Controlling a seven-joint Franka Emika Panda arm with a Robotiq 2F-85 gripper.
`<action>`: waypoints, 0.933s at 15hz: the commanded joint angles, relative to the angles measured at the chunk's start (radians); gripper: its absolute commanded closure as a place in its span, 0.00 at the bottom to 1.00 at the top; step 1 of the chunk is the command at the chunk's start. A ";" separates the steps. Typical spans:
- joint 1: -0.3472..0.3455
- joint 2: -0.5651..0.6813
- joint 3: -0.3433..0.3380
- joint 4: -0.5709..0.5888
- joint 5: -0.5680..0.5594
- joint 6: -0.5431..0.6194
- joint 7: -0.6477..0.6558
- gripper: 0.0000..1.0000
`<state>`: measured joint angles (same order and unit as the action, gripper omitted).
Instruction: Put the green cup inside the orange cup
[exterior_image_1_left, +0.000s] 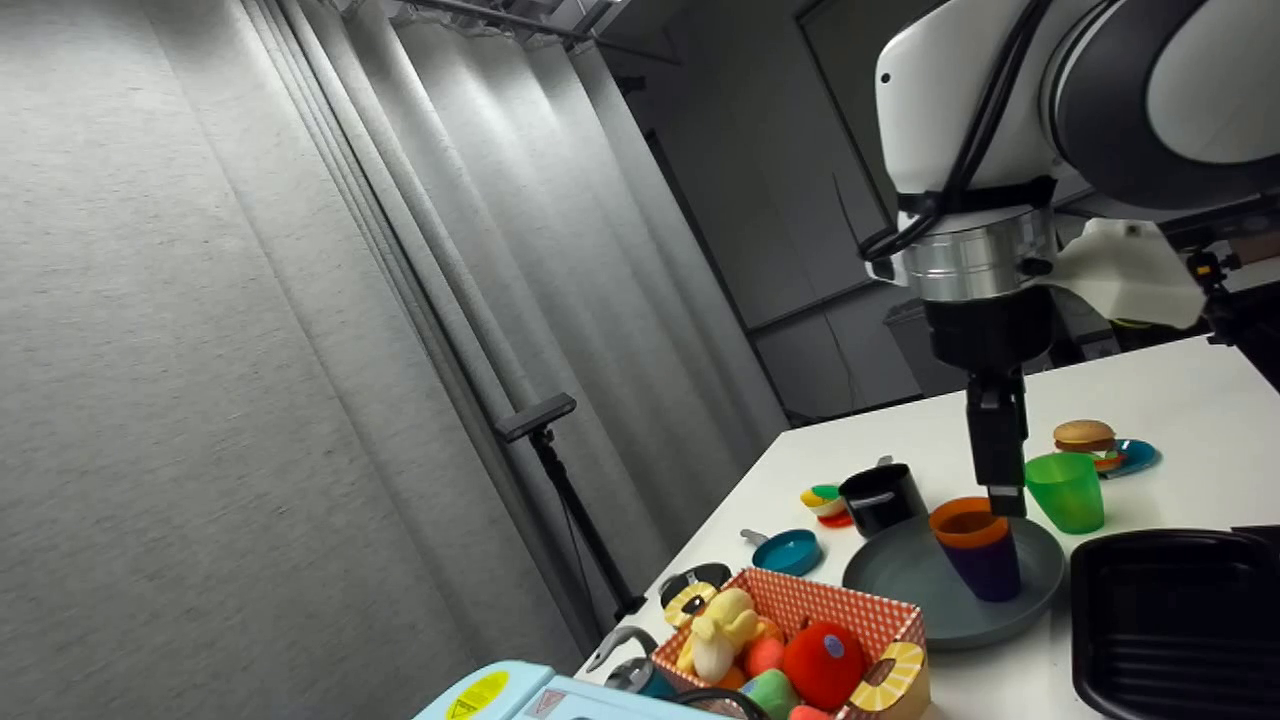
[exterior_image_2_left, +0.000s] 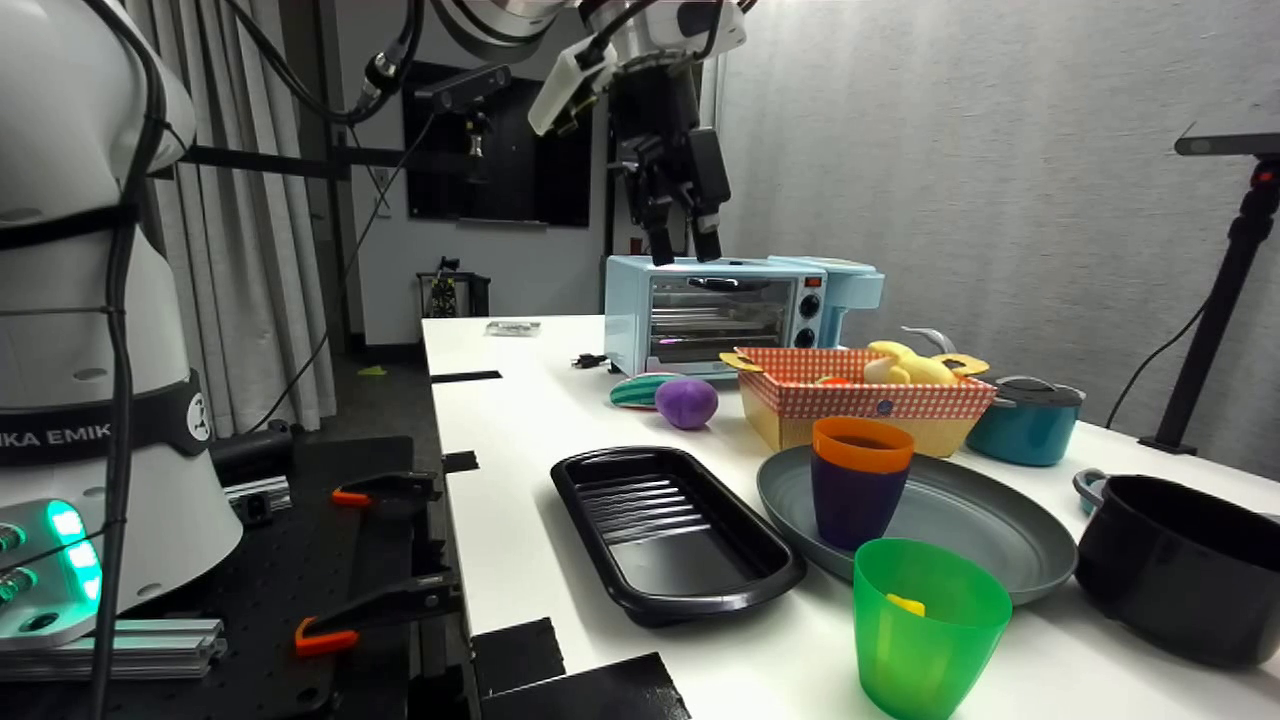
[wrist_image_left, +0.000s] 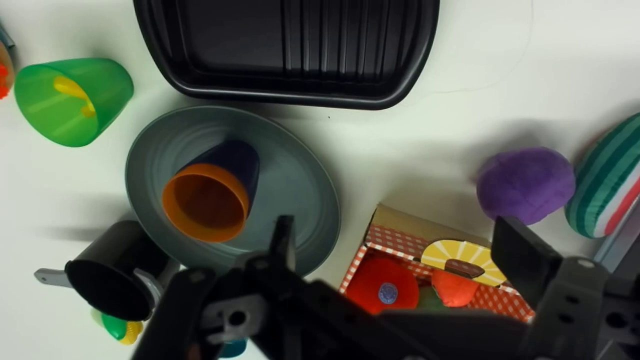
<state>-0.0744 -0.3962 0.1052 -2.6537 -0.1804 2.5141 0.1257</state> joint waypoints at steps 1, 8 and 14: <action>-0.037 0.011 -0.005 0.000 -0.047 0.004 0.051 0.00; -0.141 0.044 -0.017 0.005 -0.172 0.009 0.150 0.00; -0.237 0.108 -0.051 0.022 -0.285 0.008 0.276 0.00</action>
<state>-0.2700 -0.3282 0.0700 -2.6514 -0.3984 2.5142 0.3259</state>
